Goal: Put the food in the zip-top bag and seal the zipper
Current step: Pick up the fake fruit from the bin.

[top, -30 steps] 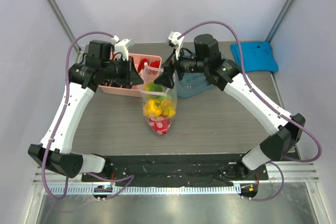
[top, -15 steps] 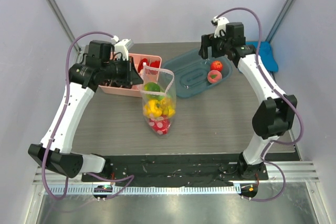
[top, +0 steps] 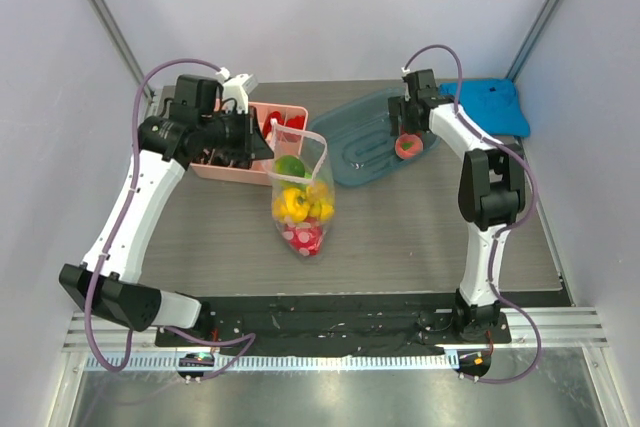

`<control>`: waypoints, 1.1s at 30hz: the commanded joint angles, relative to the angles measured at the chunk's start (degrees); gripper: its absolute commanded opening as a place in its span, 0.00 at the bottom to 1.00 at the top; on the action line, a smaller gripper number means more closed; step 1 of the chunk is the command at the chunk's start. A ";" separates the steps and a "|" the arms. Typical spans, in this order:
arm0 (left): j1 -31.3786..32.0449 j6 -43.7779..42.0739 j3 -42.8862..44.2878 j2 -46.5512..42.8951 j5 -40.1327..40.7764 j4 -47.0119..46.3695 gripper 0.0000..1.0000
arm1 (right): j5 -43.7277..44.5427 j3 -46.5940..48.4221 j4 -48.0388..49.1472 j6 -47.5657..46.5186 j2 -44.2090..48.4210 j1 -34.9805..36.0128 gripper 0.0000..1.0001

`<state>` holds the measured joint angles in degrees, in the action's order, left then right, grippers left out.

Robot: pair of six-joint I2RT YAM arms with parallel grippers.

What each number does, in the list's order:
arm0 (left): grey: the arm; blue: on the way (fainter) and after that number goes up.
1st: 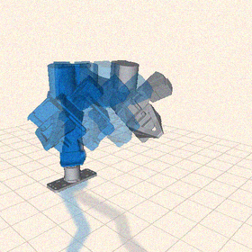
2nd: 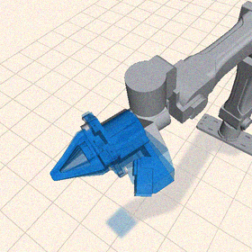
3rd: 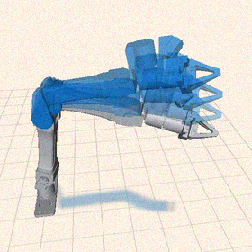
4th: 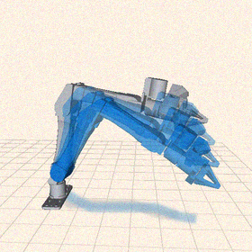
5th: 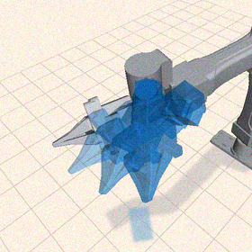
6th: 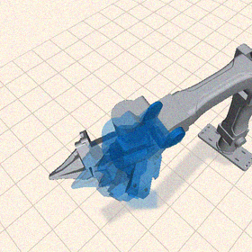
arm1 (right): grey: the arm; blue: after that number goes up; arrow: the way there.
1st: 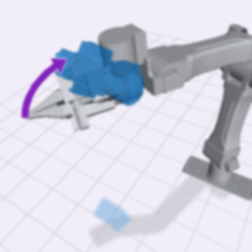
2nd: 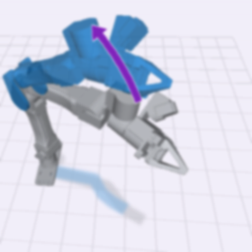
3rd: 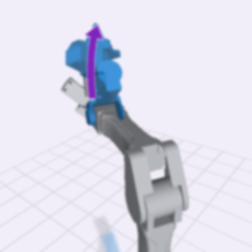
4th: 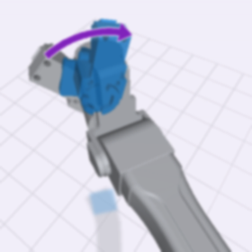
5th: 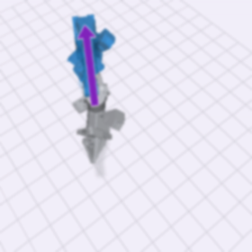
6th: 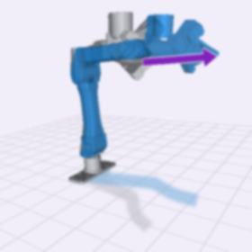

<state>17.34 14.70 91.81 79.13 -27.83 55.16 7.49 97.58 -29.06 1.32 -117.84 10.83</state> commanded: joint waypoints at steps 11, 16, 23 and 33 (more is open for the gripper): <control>-0.20 -2.04 4.16 1.90 1.64 1.35 0.00 | 5.78 9.99 0.67 5.09 -9.51 -0.63 0.89; -0.20 -2.39 5.31 2.78 1.82 2.15 0.00 | 6.49 13.33 0.67 5.01 -12.23 -0.72 0.90; -0.20 -2.48 4.61 2.25 1.99 2.33 0.00 | 5.79 14.57 0.85 5.09 -12.24 -0.81 0.75; -0.20 -1.52 2.32 0.32 0.59 -0.40 0.00 | -3.42 14.74 1.28 5.18 -0.21 -0.99 0.55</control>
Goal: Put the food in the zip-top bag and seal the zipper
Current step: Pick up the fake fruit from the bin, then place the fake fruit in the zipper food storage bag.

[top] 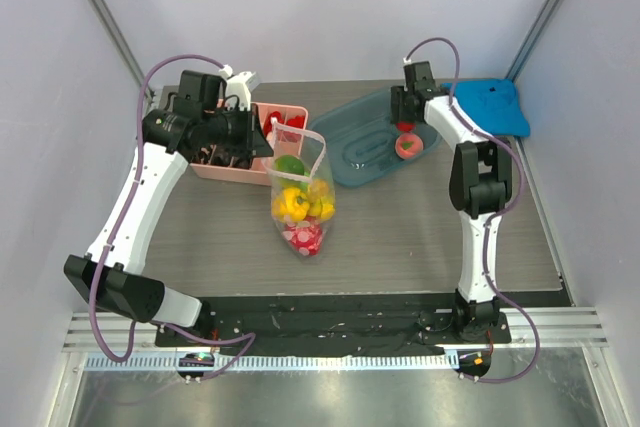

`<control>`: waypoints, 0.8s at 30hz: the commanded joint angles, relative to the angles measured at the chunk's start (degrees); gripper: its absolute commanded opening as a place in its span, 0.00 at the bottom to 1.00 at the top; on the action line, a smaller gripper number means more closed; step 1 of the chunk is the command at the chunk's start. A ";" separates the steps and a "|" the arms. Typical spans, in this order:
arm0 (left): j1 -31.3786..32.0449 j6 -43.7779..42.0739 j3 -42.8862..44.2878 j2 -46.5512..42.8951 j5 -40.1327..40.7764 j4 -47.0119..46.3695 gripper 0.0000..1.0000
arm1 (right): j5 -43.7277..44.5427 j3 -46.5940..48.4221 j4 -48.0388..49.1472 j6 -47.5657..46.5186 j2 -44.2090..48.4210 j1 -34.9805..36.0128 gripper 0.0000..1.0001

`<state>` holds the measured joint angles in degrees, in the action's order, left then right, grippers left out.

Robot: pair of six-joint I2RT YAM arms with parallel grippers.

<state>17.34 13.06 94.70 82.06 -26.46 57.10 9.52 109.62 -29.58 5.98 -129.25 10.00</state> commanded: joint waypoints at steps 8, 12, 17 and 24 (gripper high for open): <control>-0.12 1.35 -3.02 -5.07 -2.19 -4.37 0.00 | -37.86 1.21 3.48 6.23 27.80 2.47 0.46; -0.20 2.06 -3.99 -6.21 -2.55 -5.59 0.00 | -43.08 0.51 2.95 5.19 33.44 9.32 0.45; -0.20 2.41 -4.17 -7.18 -2.63 -5.86 0.00 | -43.27 -2.83 1.20 -1.39 38.72 22.06 0.44; -0.12 2.94 -4.52 -8.67 -2.72 -6.92 0.00 | -38.44 -6.61 -3.29 -9.84 40.57 30.69 0.46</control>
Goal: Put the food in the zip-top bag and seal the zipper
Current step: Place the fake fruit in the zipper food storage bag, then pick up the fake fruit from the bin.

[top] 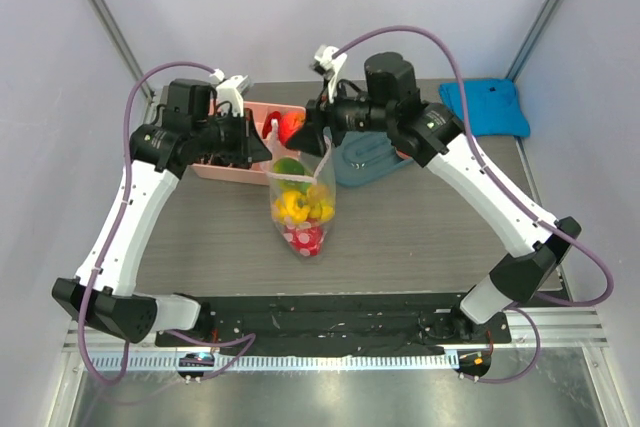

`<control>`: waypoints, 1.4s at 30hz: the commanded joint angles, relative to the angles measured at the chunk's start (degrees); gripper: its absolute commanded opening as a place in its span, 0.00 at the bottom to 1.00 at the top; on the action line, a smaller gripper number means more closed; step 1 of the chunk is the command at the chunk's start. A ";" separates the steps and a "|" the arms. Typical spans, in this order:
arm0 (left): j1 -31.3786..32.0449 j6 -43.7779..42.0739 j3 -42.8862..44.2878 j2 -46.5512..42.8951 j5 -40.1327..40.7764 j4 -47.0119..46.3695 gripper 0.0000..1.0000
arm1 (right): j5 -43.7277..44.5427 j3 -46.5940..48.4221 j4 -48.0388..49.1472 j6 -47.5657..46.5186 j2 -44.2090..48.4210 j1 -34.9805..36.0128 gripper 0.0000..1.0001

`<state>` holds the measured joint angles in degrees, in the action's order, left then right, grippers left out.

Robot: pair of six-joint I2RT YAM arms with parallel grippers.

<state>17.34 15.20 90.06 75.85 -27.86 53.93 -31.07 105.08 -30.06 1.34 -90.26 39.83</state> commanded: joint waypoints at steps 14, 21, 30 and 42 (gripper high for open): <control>0.15 1.06 0.20 -2.12 -1.32 -3.83 0.00 | -2.75 6.63 -8.52 -2.33 -0.35 -6.50 1.00; 0.41 0.01 1.61 -1.06 -0.62 -3.13 0.00 | -1.66 2.68 -14.04 -10.53 -5.26 -25.06 1.00; 0.41 -1.05 2.22 0.35 -0.62 -2.34 0.00 | 19.54 -1.19 -20.21 -22.52 -15.99 -27.88 0.98; 0.41 -4.39 2.75 2.10 0.70 -1.02 0.00 | 29.83 5.05 -16.62 -28.50 -33.05 -28.14 0.98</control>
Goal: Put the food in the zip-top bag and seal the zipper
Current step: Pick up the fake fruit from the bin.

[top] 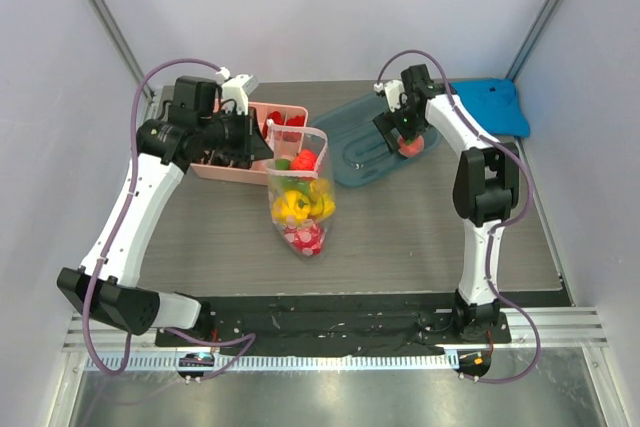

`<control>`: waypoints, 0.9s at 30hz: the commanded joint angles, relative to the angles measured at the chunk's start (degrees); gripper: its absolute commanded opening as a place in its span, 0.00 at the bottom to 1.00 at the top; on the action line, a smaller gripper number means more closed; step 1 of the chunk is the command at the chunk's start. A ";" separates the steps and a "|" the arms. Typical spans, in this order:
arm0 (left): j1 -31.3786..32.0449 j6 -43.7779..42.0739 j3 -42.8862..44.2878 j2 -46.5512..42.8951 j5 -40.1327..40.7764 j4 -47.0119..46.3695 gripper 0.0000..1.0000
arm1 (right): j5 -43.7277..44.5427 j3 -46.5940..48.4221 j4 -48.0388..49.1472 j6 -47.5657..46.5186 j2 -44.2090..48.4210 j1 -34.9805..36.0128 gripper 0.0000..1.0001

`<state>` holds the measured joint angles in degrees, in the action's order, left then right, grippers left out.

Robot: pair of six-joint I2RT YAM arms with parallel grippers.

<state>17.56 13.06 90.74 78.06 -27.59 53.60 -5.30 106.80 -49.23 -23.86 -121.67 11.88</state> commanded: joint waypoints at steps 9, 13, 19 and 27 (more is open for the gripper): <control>0.10 -2.78 2.16 0.16 1.14 -0.52 0.00 | 8.90 1.04 6.42 -7.25 -5.42 -0.19 0.98; 0.10 -2.51 2.51 0.60 1.14 -0.96 0.00 | 9.43 0.60 7.31 -8.04 -5.69 -0.19 0.94; 0.10 -2.34 2.51 0.60 0.79 -1.05 0.00 | 9.35 -0.28 7.40 -8.49 -5.07 -0.19 0.81; 0.10 -2.69 2.69 -0.28 0.26 -0.61 0.00 | -1.17 4.37 4.94 -1.21 3.26 -0.10 0.50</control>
<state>17.56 11.49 91.31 78.91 -26.72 53.80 1.30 106.37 -42.87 -29.80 -127.81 11.55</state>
